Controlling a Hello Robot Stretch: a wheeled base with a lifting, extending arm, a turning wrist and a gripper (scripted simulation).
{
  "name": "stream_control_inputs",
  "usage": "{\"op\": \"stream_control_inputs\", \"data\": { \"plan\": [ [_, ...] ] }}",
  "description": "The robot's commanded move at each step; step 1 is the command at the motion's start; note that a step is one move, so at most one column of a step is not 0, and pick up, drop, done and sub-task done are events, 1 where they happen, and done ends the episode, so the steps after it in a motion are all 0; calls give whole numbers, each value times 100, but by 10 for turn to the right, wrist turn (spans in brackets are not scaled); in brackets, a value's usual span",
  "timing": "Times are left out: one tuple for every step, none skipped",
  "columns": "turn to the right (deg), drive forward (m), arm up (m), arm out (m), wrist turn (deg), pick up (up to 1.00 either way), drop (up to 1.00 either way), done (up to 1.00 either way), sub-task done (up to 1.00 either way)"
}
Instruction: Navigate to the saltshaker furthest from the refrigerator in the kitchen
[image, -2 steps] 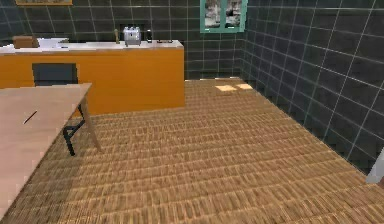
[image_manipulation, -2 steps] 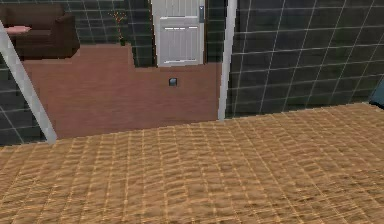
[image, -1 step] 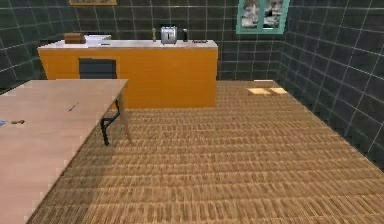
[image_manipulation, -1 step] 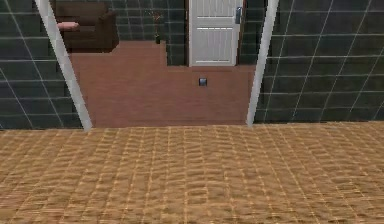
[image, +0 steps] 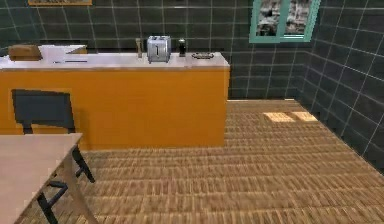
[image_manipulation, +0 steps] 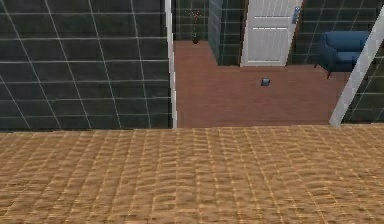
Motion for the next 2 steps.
{"op": "stream_control_inputs", "data": {
  "plan": [
    [-30,0,0,0,0,0,0,0,0],
    [0,100,0,0,0,0,0,0,0]
  ]
}}
